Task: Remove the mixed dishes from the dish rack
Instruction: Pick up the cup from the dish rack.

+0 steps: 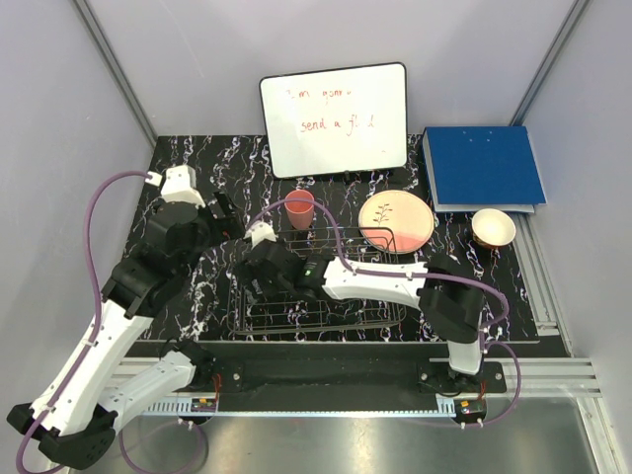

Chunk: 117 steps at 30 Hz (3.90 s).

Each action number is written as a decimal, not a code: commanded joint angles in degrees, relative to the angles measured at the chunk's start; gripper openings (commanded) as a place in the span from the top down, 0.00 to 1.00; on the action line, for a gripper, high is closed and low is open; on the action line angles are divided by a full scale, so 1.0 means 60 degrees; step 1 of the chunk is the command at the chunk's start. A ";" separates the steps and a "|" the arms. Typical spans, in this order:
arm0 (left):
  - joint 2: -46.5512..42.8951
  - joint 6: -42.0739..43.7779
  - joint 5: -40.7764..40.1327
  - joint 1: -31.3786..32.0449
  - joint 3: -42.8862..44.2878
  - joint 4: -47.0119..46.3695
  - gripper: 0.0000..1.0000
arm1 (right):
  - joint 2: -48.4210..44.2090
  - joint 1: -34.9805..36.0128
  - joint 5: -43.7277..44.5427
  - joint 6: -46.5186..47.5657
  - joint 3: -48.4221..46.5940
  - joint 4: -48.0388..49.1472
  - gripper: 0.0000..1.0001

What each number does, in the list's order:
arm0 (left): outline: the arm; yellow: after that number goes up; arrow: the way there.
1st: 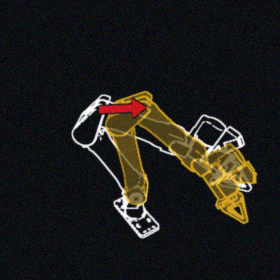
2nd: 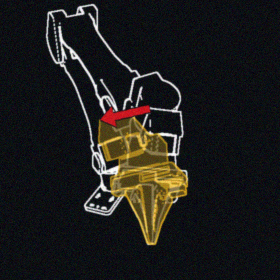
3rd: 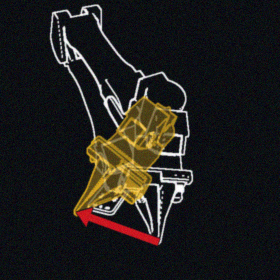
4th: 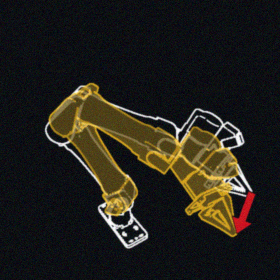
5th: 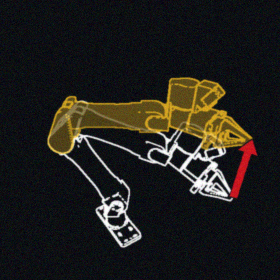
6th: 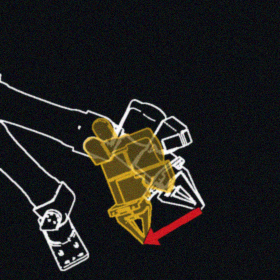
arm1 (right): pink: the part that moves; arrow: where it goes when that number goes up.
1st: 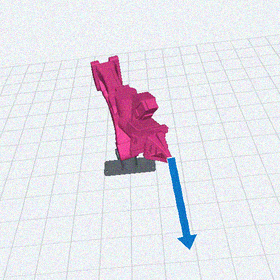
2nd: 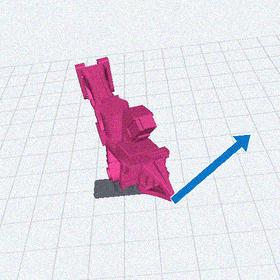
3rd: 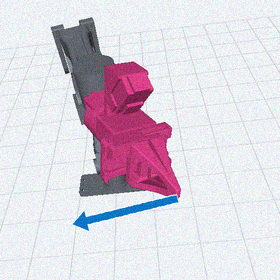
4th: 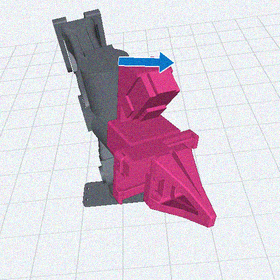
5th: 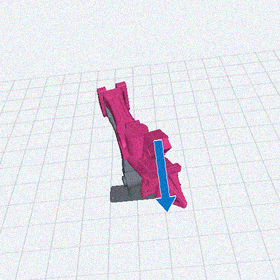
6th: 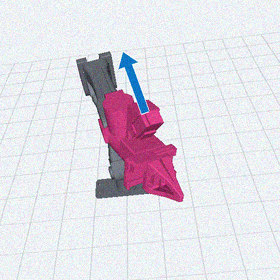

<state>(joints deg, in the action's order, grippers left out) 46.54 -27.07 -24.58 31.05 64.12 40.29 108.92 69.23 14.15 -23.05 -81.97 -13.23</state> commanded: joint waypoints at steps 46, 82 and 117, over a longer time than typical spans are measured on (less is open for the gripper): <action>-0.0156 0.0147 0.0082 -0.0004 0.0358 -0.0446 0.01 | -0.5188 -0.1296 0.1772 -0.0040 0.0802 -0.1688 1.00; 0.2027 0.0879 0.4626 0.0667 0.1661 -0.2468 0.03 | -0.2495 -0.3892 -0.1964 -0.1388 -0.3843 -0.5983 1.00; 0.5689 0.1450 0.1416 0.1974 0.4503 -0.0344 1.00 | -0.3593 -0.3892 -0.0587 -0.0744 -0.2890 -0.5455 0.37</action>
<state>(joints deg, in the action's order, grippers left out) 80.49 -19.38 -14.11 43.68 85.47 39.66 93.58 45.82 8.95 -30.28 -98.94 -47.62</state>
